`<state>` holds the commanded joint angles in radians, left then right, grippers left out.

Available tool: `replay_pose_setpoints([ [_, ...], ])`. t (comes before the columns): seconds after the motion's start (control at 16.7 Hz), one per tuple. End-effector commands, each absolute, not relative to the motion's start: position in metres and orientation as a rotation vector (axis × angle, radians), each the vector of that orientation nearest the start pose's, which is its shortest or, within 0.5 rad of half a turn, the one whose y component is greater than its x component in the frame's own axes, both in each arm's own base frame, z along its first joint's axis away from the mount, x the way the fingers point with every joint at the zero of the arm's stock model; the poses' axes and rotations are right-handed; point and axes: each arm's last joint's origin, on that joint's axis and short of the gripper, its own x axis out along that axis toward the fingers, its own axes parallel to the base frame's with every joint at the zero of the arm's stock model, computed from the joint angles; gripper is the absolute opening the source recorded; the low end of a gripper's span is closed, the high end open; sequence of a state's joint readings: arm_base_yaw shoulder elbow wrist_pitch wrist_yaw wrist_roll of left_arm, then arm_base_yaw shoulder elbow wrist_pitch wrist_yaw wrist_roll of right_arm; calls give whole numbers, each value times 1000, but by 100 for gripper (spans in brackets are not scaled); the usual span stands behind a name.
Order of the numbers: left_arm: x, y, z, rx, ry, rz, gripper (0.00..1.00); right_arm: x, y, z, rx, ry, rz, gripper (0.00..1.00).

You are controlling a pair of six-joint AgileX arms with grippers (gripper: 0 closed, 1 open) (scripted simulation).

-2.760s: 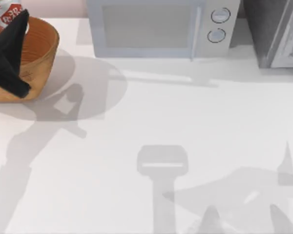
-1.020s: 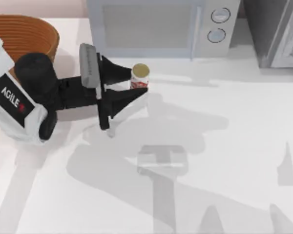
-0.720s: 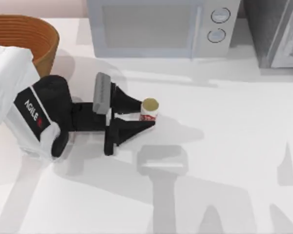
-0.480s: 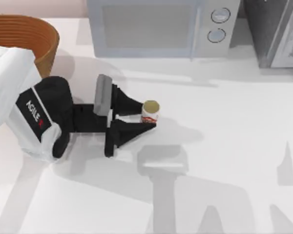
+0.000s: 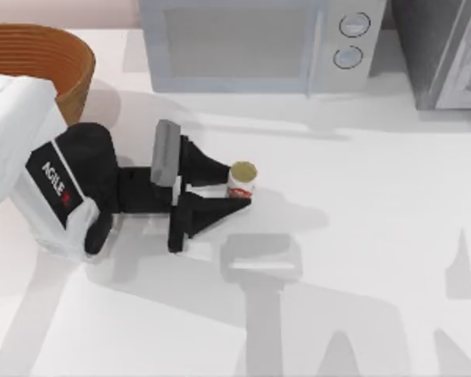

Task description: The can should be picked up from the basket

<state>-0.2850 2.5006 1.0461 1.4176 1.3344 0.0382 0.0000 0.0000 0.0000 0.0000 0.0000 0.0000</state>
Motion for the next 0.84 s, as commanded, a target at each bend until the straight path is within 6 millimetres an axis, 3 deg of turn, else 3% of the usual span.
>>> replay_pose_setpoints([
  [0.48, 377, -138, 18, 0, 0, -1591, 98, 106, -1, 160, 0, 0, 0, 100],
  [0.84, 377, -138, 18, 0, 0, -1591, 100, 106, -1, 160, 0, 0, 0, 100],
])
